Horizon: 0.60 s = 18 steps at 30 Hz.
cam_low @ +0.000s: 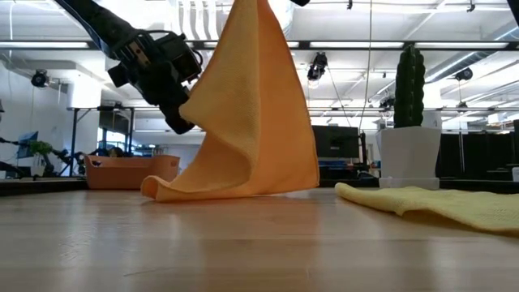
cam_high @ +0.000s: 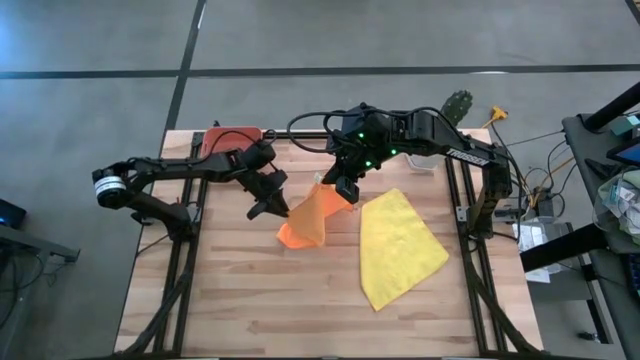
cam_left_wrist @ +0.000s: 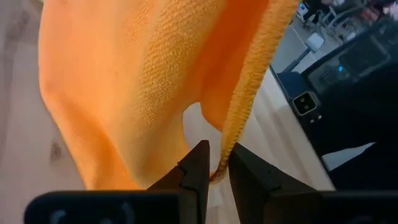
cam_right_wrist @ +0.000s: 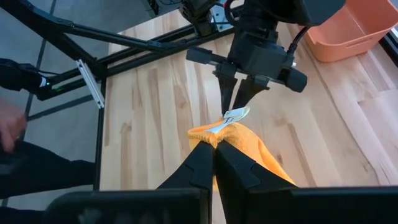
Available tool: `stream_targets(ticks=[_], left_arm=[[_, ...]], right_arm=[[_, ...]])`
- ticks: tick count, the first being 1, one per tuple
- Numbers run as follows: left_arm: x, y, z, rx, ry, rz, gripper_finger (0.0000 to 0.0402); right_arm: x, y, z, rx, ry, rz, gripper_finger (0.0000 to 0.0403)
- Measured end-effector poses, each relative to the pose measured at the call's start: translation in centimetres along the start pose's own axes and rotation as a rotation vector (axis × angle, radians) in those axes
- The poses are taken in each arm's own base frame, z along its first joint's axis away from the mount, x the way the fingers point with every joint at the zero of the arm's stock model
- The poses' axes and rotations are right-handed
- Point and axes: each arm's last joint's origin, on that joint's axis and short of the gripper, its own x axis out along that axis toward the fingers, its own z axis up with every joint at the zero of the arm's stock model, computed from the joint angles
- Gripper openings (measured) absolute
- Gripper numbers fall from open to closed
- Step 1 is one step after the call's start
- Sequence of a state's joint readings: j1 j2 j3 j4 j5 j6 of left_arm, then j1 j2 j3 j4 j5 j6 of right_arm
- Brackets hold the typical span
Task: Roll microfiber towels into tight, uniform cylinder then place into a basket
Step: Fold the orange towel
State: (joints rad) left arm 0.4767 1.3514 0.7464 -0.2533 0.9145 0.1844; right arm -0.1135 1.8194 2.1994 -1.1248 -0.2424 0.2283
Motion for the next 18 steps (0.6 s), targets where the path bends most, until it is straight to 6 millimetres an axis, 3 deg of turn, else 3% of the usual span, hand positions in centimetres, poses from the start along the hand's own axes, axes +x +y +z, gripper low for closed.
stream_targets(ticks=[8,18], left_arm=[[-0.6,-1.1,0.0,-0.103,0.049,0.075,0.0004],[-6.1,-7.1,2.6,-0.072,0.049,0.256,0.0000]], right_arm=[[0.0,-0.2,0.1,0.002,-0.004,-0.012,0.0008],[-0.1,-0.5,0.1,-0.036,-0.008,-0.018,0.0008]])
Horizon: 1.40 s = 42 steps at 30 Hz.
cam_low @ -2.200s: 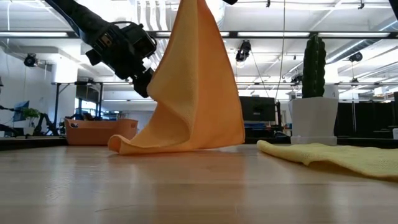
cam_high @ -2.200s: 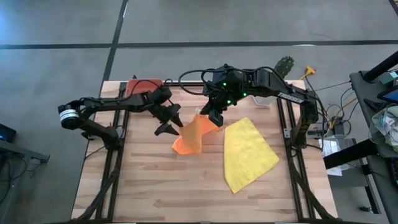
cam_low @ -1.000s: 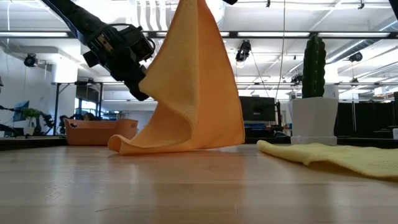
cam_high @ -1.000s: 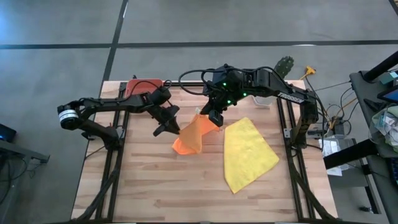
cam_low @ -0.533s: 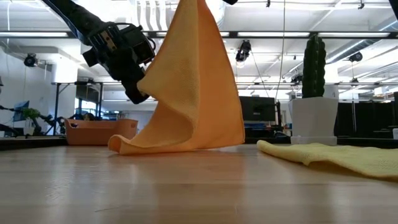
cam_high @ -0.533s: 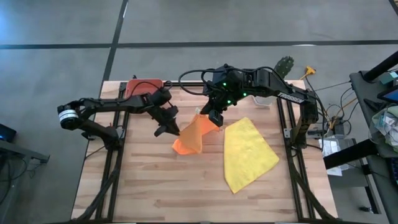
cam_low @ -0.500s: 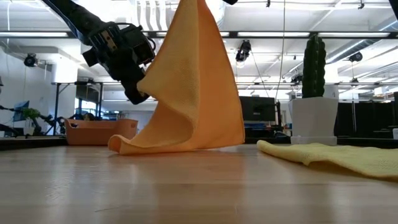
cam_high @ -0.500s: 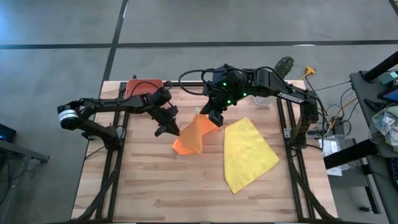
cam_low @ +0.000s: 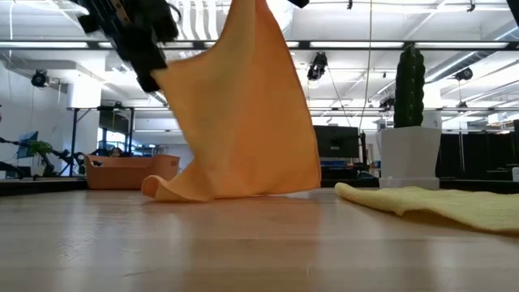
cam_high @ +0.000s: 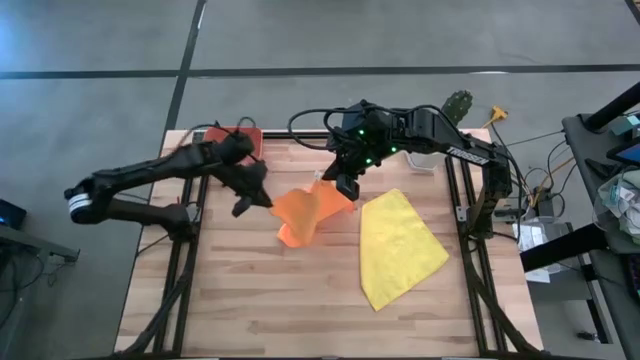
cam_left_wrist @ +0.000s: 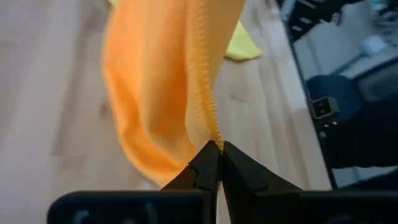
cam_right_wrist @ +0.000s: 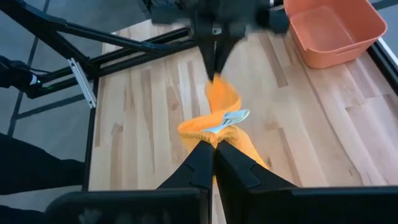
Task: Roll microfiber towels into tight, uniform cylinder then place into a basket
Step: Fold the orange towel
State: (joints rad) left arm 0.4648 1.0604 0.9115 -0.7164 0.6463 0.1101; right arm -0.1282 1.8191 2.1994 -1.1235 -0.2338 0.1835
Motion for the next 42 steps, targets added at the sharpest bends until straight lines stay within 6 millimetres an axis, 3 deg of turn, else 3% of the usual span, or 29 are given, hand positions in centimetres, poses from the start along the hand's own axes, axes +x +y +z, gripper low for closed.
stream_targets(ticks=[5,8,13,16,21,25,28,33,42], left_arm=[[-4.5,-2.7,1.5,0.055,-0.025,0.183,0.0000],[-6.9,-3.7,2.9,0.136,-0.039,0.374,0.0000],[-9.9,-3.8,6.2,0.240,-0.015,0.667,0.0000],[-11.6,-3.6,8.4,0.270,-0.005,0.773,0.0000],[-14.5,-4.2,11.2,0.269,-0.005,0.836,0.0000],[-15.8,-5.5,11.2,0.237,0.057,0.810,0.0000],[-15.7,-5.9,10.1,0.140,0.111,0.726,0.0000],[-13.8,-6.0,7.4,0.023,0.192,0.560,0.0000],[-6.4,-4.8,0.1,-0.176,0.334,0.253,0.0000]], right_arm=[[-0.4,0.0,0.1,-0.074,-0.014,-0.007,0.0008],[-0.7,-0.9,0.3,-0.152,-0.035,-0.141,0.0008],[-1.4,-3.3,1.4,-0.307,-0.100,-0.446,0.0008],[-2.1,-4.3,2.3,-0.378,-0.163,-0.536,0.0008],[-4.0,-4.0,3.0,-0.394,-0.245,-0.526,0.0008],[-4.9,-3.1,2.2,-0.285,-0.197,-0.333,0.0008],[-3.9,-2.6,0.6,-0.148,-0.055,-0.219,0.0008],[0.5,-1.1,-2.0,-0.133,0.187,-0.078,0.0008],[10.4,-0.2,-7.9,-0.143,0.441,0.009,0.0008]])
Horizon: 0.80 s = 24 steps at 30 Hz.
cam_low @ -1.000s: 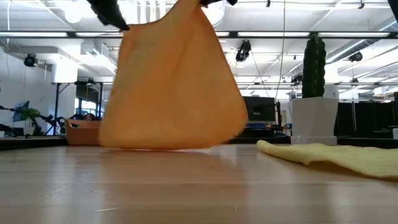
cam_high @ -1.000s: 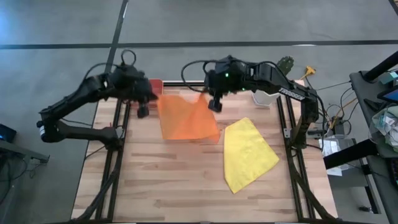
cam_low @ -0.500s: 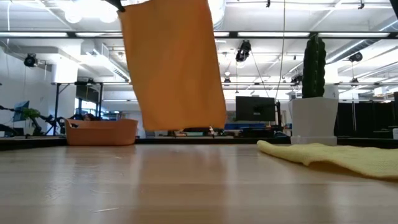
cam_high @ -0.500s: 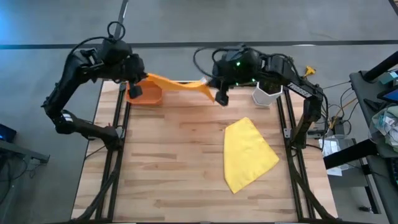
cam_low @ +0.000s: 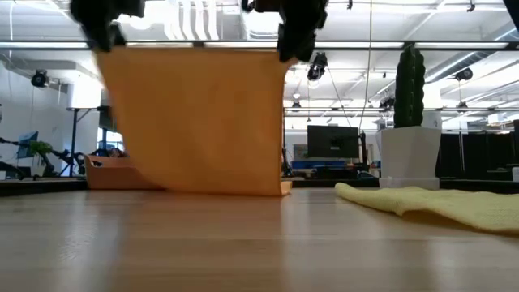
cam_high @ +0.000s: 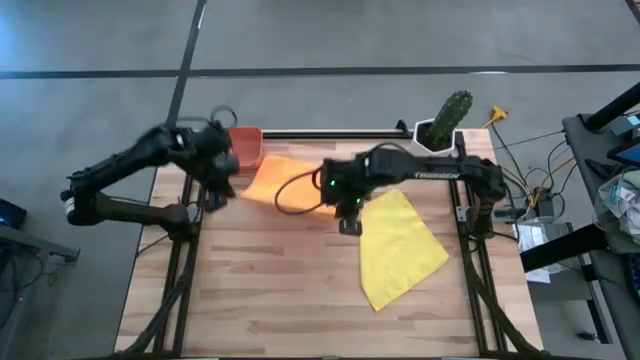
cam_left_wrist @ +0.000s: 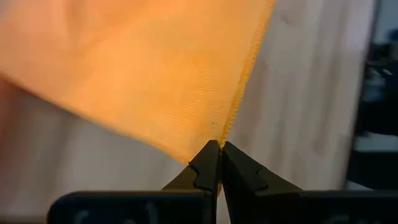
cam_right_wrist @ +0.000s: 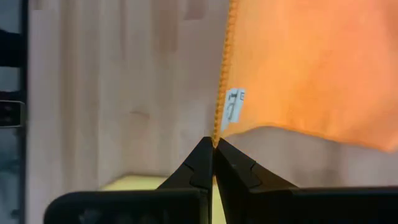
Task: Roll microfiber towels into tight, uniform cylinder then place into a basket
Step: Fold the orange towel
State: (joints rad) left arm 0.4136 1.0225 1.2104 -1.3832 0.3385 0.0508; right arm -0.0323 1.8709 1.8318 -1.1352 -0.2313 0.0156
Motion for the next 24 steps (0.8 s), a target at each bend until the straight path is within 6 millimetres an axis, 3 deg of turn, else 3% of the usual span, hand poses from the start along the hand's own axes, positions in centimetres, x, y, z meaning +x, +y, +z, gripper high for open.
stream_targets(ticks=[7,10,14,20,24], left_arm=[[6.9,-1.2,-4.9,-0.122,0.169,-0.261,0.0000],[8.0,-2.0,-6.3,-0.158,0.208,-0.370,0.0000],[7.6,-2.7,-6.5,-0.132,0.142,-0.422,0.0000],[6.7,-2.4,-5.0,-0.014,-0.064,-0.187,0.0000],[7.6,-1.9,-3.6,0.128,-0.140,0.027,0.0000]], right_arm=[[4.4,1.5,-0.7,0.056,-0.033,0.273,0.0008],[5.4,2.4,-1.0,0.059,-0.033,0.368,0.0008],[5.7,3.5,-1.1,0.040,-0.027,0.430,0.0008],[5.0,2.1,-1.0,0.065,-0.043,0.147,0.0008],[4.6,0.1,-0.8,0.032,-0.081,-0.056,0.0008]])
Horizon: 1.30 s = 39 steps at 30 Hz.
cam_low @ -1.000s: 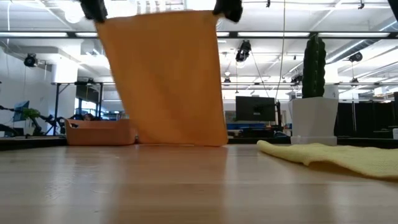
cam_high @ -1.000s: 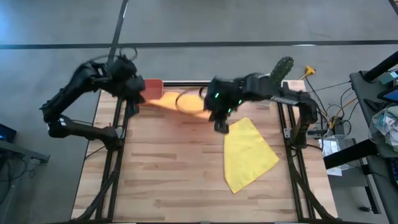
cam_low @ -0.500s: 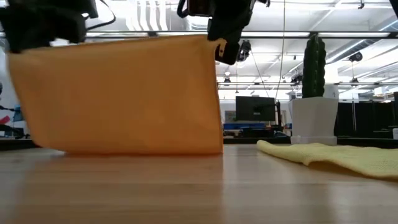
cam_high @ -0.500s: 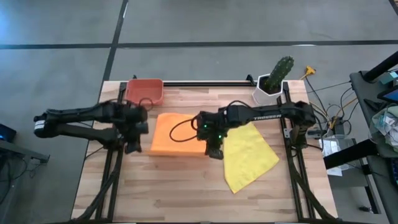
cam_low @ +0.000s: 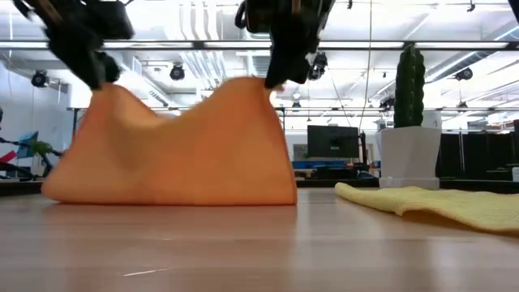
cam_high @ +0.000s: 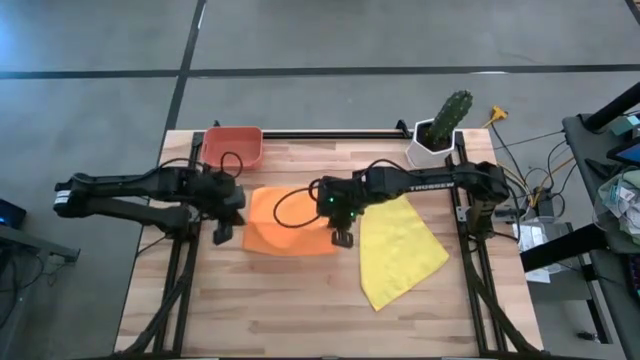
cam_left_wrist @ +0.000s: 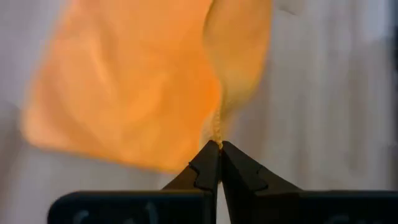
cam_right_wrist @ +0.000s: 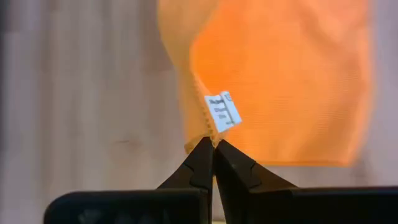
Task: Roll microfiber towels into tight, uniform cylinder then place into a basket
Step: Fold the orange towel
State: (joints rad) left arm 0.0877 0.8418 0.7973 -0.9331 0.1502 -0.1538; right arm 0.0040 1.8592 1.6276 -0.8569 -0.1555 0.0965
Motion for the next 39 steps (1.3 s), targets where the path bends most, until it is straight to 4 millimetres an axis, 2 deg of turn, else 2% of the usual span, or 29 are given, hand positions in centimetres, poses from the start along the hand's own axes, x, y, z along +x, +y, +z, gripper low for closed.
stream_targets(ticks=[4,9,17,23,29,35,39], left_arm=[[1.2,0.6,1.4,0.057,-0.036,0.041,0.0000],[1.5,0.7,1.8,0.081,0.002,0.038,0.0000],[0.3,1.3,0.1,0.165,0.048,0.118,0.0000],[-0.7,1.7,1.2,0.154,-0.055,0.125,0.0000],[1.5,3.6,1.5,0.067,0.054,0.162,0.0000],[3.4,5.7,2.2,-0.002,0.145,0.292,0.0000],[4.7,6.2,2.6,0.011,0.179,0.284,0.0000]], right_arm=[[0.3,-2.2,-0.3,-0.005,0.016,-0.076,0.0008],[0.2,-4.3,-0.4,0.041,0.021,-0.103,0.0008],[0.2,-4.5,-0.4,0.048,0.017,-0.098,0.0008],[0.2,-4.5,-0.4,0.036,0.016,-0.098,0.0008],[0.3,-5.0,-0.6,-0.028,0.020,-0.118,0.0008],[1.0,-6.4,-1.3,-0.004,0.040,-0.180,0.0008],[1.8,-7.0,-1.8,0.027,0.018,-0.185,0.0008]])
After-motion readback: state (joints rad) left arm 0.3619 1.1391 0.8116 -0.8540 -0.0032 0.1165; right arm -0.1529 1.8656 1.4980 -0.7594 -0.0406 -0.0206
